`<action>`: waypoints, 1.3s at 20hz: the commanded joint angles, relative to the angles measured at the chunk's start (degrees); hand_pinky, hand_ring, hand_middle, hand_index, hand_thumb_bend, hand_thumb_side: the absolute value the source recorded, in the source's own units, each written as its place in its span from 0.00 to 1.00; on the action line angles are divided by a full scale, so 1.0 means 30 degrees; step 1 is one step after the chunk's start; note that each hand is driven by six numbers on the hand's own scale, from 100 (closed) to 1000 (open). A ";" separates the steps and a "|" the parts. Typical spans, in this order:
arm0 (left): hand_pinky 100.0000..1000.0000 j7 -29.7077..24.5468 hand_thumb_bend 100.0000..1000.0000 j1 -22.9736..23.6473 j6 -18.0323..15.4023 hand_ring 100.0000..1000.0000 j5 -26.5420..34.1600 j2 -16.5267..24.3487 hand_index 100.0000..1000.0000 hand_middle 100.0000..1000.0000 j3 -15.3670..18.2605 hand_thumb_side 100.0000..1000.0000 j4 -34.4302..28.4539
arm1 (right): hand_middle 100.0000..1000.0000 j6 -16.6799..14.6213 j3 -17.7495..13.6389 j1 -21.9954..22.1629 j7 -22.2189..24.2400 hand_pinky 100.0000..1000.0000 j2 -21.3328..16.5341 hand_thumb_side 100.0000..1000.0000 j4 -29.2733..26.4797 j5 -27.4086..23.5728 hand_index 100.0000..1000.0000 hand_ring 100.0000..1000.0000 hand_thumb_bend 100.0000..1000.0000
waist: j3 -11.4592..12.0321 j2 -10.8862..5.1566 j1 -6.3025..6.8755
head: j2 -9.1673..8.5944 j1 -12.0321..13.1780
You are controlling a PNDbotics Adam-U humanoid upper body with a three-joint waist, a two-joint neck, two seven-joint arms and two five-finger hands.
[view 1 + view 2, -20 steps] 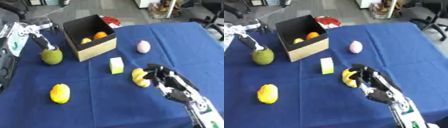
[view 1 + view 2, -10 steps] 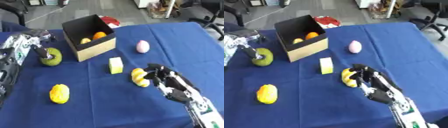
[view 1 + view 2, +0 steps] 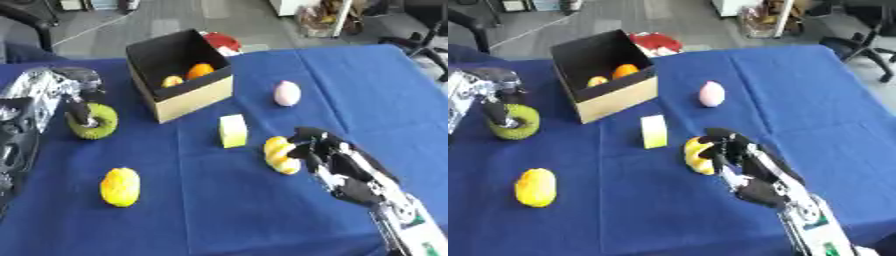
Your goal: Pick up objects on the table and place them in the box.
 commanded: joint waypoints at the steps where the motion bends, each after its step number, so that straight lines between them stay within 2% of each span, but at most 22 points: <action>1: 0.54 0.1680 0.26 -0.0938 0.0295 0.35 0.1408 0.0873 0.49 0.28 0.0275 0.00 -0.2705 | 0.77 -0.0017 -0.0165 -0.0107 -0.0042 0.78 -0.0214 0.27 -0.0167 0.0085 0.91 0.71 0.00 | -0.0004 -0.0253 0.0057 | 0.0075 0.0010; 5: 0.56 0.5170 0.26 -0.1243 0.2017 0.38 0.3269 0.0445 0.52 0.32 0.0168 0.00 -0.4745 | 0.77 -0.0003 -0.0103 -0.0111 0.0008 0.78 -0.0195 0.27 -0.0136 0.0086 0.91 0.71 0.00 | -0.0094 -0.0292 0.0064 | 0.0075 0.0097; 8: 0.56 0.7435 0.24 -0.1496 0.2944 0.39 0.3834 -0.0460 0.53 0.33 -0.0309 0.00 -0.4314 | 0.77 0.0003 -0.0039 -0.0136 0.0070 0.78 -0.0163 0.27 -0.0111 0.0058 0.91 0.71 0.00 | -0.0249 -0.0299 0.0032 | 0.0075 0.0306; 11: 0.58 0.9072 0.26 -0.1665 0.3308 0.41 0.3291 -0.1537 0.55 0.34 -0.0769 0.00 -0.2970 | 0.77 0.0007 0.0046 -0.0207 0.0158 0.78 -0.0098 0.26 -0.0103 -0.0005 0.91 0.71 0.00 | -0.0436 -0.0251 -0.0078 | 0.0075 0.0385; 13: 0.64 0.9551 0.30 -0.1633 0.3179 0.47 0.2411 -0.2077 0.61 0.40 -0.1063 0.00 -0.2138 | 0.77 0.0017 0.0042 -0.0238 0.0166 0.78 -0.0103 0.26 -0.0083 -0.0031 0.91 0.71 0.00 | -0.0510 -0.0190 -0.0140 | 0.0075 0.0431; 15: 0.70 0.9722 0.35 -0.1519 0.3030 0.57 0.1537 -0.2468 0.72 0.51 -0.1199 0.00 -0.1457 | 0.77 0.0015 0.0038 -0.0266 0.0164 0.78 -0.0108 0.26 -0.0071 -0.0037 0.91 0.71 0.00 | -0.0549 -0.0146 -0.0182 | 0.0075 0.0456; 16: 0.74 0.9768 0.42 -0.1465 0.2944 0.64 0.1178 -0.2581 0.80 0.60 -0.1228 0.00 -0.1226 | 0.77 0.0011 0.0036 -0.0273 0.0165 0.78 -0.0103 0.26 -0.0069 -0.0042 0.91 0.71 0.00 | -0.0555 -0.0134 -0.0196 | 0.0075 0.0443; 17: 0.75 0.9818 0.45 -0.1396 0.2857 0.66 0.0857 -0.2628 0.82 0.63 -0.1260 0.00 -0.1097 | 0.77 0.0006 0.0029 -0.0277 0.0164 0.78 -0.0095 0.26 -0.0072 -0.0047 0.91 0.71 0.00 | -0.0554 -0.0124 -0.0207 | 0.0075 0.0406; 19: 0.77 1.0013 0.51 -0.1302 0.2840 0.70 0.0531 -0.2604 0.86 0.70 -0.1177 0.12 -0.1070 | 0.77 0.0005 0.0010 -0.0269 0.0155 0.78 -0.0093 0.26 -0.0066 -0.0045 0.91 0.71 0.00 | -0.0519 -0.0118 -0.0218 | 0.0075 0.0332; 21: 0.76 1.0228 0.50 -0.1271 0.2893 0.70 0.0759 -0.2461 0.85 0.69 -0.1021 0.14 -0.1374 | 0.77 0.0004 -0.0005 -0.0255 0.0151 0.78 -0.0090 0.26 -0.0058 -0.0031 0.91 0.71 0.00 | -0.0442 -0.0127 -0.0220 | 0.0075 0.0279; 23: 0.74 1.0245 0.44 -0.1215 0.2662 0.64 0.1812 -0.2082 0.78 0.61 -0.1002 0.11 -0.2214 | 0.77 -0.0002 -0.0039 -0.0239 0.0135 0.78 -0.0085 0.26 -0.0052 -0.0008 0.91 0.71 0.00 | -0.0345 -0.0141 -0.0210 | 0.0075 0.0168; 26: 0.73 0.8863 0.39 -0.0902 0.1025 0.61 0.5178 -0.0685 0.76 0.57 -0.1683 0.11 -0.4696 | 0.76 -0.0007 -0.0155 -0.0163 0.0040 0.78 -0.0171 0.26 -0.0015 0.0060 0.91 0.71 0.00 | -0.0127 -0.0179 -0.0115 | 0.0075 -0.0032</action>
